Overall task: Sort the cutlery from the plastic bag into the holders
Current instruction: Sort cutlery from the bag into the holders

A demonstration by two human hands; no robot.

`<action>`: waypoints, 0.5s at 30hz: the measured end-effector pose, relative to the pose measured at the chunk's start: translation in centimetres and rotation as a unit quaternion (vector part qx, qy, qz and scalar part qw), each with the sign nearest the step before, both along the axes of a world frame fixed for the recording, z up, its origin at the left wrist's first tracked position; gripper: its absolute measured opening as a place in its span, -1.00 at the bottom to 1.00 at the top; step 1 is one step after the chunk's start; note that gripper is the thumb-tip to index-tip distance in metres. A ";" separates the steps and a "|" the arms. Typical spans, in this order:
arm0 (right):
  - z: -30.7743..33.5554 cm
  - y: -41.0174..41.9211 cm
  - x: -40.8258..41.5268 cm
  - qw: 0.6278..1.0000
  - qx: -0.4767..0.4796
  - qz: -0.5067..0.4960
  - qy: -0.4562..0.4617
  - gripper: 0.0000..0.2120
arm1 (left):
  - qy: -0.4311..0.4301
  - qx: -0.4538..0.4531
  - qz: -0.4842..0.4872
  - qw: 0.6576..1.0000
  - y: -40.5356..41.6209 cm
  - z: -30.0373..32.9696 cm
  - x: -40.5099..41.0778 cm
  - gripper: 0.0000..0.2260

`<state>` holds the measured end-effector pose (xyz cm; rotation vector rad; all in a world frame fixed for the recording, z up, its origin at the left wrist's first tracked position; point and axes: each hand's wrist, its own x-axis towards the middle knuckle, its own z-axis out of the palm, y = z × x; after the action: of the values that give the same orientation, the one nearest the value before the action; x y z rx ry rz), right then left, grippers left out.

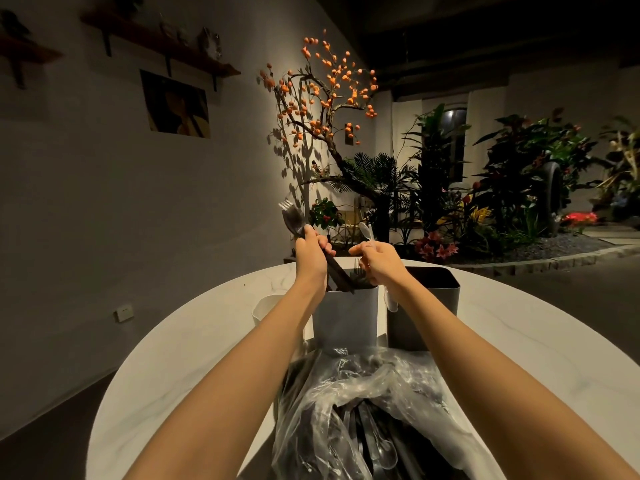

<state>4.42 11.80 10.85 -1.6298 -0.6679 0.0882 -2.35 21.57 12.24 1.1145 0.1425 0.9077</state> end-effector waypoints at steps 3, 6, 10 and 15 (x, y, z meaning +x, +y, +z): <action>-0.1 0.4 0.3 1.000 0.006 0.001 0.001 -0.69 | -0.008 -0.003 0.027 1.000 0.4 -0.1 0.2 -0.72; -0.5 0.6 0.5 1.000 -0.003 0.001 -0.006 -0.69 | 0.058 0.077 0.066 0.993 0.5 -1.0 0.5 -0.66; -1.1 0.7 0.8 1.000 -0.020 -0.003 -0.012 -0.69 | 0.168 0.195 0.072 0.964 1.3 -3.0 1.2 -0.60; -1.3 0.8 1.1 1.000 -0.015 0.014 -0.007 -0.69 | 0.270 0.423 0.161 0.850 2.2 -4.3 1.9 -0.66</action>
<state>5.55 12.65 9.58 -1.6508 -0.7032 0.1065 -0.42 23.80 7.90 2.2228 0.4292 0.9472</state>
